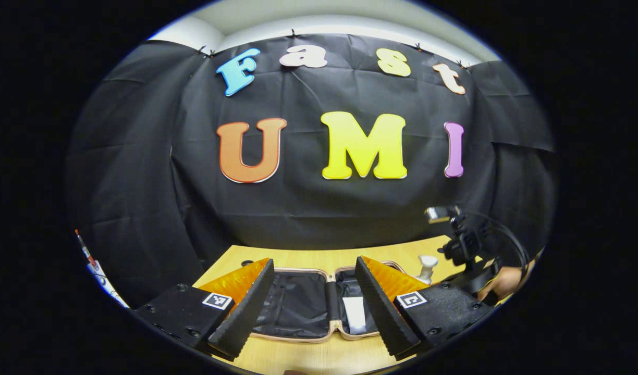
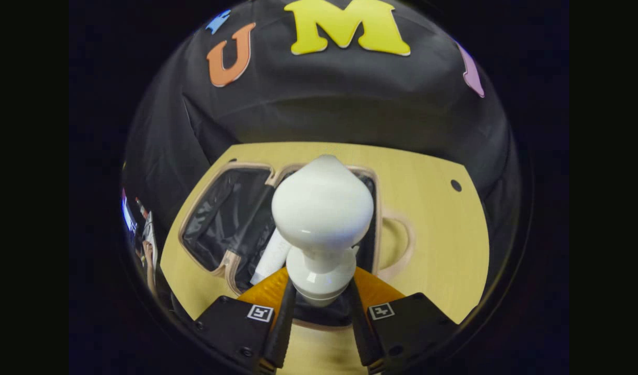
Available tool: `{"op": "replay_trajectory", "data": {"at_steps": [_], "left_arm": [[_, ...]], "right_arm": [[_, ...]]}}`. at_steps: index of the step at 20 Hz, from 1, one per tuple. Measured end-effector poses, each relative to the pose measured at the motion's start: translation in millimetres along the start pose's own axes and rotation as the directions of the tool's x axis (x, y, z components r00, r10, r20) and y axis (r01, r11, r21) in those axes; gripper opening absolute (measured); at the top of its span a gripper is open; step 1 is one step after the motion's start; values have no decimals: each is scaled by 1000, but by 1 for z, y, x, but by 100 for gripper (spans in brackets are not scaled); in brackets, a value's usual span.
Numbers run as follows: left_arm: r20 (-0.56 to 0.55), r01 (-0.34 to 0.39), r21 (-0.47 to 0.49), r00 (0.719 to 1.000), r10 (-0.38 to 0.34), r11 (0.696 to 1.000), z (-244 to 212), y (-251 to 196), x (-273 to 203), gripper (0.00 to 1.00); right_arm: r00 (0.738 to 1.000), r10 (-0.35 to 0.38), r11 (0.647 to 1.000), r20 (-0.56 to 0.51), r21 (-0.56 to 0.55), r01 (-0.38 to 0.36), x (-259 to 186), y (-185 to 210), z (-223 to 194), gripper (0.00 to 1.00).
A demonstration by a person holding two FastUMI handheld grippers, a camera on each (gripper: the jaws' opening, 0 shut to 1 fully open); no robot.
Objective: First open the suitcase, pack the skin care products into it, and then close the suitcase.
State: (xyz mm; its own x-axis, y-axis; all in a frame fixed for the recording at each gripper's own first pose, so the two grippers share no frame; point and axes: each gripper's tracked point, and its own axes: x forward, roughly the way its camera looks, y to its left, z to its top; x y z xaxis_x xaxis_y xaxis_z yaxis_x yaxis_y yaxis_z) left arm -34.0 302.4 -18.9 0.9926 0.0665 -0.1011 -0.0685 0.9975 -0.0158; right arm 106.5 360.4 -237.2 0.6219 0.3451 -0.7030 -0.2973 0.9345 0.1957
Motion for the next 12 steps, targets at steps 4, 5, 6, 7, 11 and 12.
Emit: {"op": "replay_trajectory", "data": {"at_steps": [4, 5, 6, 7, 11, 12], "left_arm": [[47, -38, -16, 998, 39, 999, 13, 25, -4, 98], [54, -38, -15, 998, 39, 999, 17, 30, -3, 98], [57, -37, -15, 998, 38, 999, 18, 33, -3, 98], [61, -44, -17, 997, 45, 999, 20, 38, -3, 98], [43, -76, -27, 996, 77, 997, 16, 57, 4, 99], [34, -86, -28, 996, 86, 996, 13, 62, 7, 99]], "right_arm": [[995, -18, 999, -101, 44, 22, 19, 9, -27, 49], [992, -28, 998, -124, 52, 35, 22, 8, -31, 49], [994, -32, 996, -102, 74, 40, 24, 7, -23, 49], [992, -35, 995, -123, 86, 46, 30, 7, -23, 50], [988, -34, 985, -150, 165, 59, 50, 0, -6, 49], [987, -39, 983, -158, 171, 66, 55, -2, -5, 49]]}}
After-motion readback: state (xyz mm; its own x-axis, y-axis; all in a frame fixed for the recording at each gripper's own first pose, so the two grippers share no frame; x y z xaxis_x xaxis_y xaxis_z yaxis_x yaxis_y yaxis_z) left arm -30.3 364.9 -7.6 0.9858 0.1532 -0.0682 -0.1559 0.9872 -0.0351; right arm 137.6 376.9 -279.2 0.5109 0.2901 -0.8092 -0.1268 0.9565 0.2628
